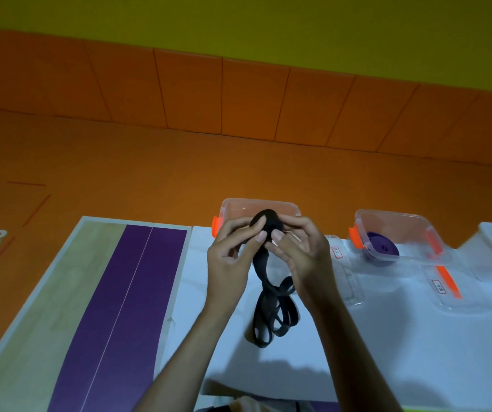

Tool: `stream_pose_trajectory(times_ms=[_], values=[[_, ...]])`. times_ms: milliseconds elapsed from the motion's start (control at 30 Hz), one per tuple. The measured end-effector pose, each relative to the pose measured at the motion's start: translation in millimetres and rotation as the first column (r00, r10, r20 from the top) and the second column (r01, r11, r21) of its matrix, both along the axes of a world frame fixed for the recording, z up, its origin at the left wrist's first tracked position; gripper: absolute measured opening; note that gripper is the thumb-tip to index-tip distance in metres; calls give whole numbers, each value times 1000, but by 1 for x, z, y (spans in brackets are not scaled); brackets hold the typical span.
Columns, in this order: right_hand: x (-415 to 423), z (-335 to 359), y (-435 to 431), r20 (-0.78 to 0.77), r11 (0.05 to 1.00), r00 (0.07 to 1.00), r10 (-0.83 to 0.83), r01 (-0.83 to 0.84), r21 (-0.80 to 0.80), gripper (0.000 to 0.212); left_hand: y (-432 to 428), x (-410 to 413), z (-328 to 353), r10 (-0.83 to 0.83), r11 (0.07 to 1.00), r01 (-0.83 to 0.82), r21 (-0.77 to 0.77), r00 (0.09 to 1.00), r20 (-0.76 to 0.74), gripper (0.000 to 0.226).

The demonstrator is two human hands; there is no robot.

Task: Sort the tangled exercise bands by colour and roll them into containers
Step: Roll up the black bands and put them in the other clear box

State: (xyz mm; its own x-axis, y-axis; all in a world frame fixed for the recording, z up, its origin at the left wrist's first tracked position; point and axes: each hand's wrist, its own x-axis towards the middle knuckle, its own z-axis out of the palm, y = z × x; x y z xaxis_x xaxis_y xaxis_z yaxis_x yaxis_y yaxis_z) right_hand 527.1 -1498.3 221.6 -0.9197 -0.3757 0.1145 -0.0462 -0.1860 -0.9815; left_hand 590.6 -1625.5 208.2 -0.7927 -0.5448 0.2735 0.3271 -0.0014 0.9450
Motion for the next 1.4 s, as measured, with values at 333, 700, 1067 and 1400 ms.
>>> stream_pose_trajectory(times_ms=[333, 700, 1067, 1400], values=[[-8, 15, 2, -122, 997, 990, -68, 70, 16, 24, -1, 0, 12, 0, 1000, 0, -19, 1000, -1, 16], [-13, 7, 10, -211, 986, 975, -70, 100, 133, 18, -7, 1, 19, -37, 999, 37, -8, 999, -9, 22], [-4, 6, 6, -101, 988, 995, -7, 23, 155, 28, -8, 5, 9, 40, 991, -31, -134, 997, 61, 28], [-3, 1, 4, -159, 995, 986, -56, 69, 78, 15, -10, 8, 8, -35, 999, 32, 44, 997, 68, 27]])
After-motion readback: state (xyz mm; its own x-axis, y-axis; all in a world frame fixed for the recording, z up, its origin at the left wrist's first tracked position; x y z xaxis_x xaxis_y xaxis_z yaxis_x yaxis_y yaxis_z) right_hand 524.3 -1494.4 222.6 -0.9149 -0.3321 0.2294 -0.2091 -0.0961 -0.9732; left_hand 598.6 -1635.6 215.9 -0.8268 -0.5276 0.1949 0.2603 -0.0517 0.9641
